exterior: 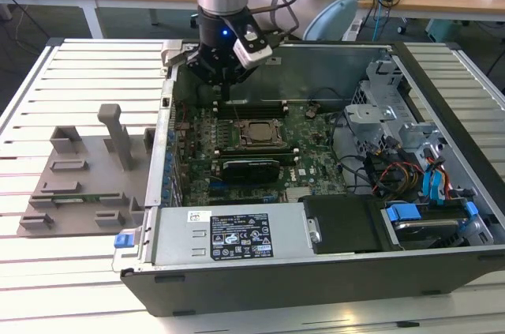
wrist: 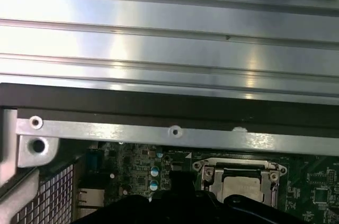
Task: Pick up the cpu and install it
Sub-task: 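Install the first cpu locking lever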
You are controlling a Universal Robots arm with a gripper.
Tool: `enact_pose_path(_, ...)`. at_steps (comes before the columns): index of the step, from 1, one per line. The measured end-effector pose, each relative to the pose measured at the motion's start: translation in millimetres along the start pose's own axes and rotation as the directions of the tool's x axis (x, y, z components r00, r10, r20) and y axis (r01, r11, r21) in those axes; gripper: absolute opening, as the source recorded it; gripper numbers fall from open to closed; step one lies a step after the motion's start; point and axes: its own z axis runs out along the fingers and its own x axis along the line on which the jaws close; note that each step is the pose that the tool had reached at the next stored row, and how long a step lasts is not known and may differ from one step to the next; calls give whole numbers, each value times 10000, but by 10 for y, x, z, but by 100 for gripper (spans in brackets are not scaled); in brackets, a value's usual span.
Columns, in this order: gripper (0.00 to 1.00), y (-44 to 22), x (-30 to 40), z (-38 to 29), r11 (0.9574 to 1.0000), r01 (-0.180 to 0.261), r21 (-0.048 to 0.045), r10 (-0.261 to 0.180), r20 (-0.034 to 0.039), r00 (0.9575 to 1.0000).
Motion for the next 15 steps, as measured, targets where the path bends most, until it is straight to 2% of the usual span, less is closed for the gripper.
enact_pose_path(4, 11, -5, -79, 9, 10000, 0, 0, 0, 0, 10000)
enact_pose_path(11, 11, -17, -258, 27, 10000, -1, -1, 1, -15, 10000)
enact_pose_path(15, 11, -22, -332, 36, 10000, 1, -2, -1, -25, 10000)
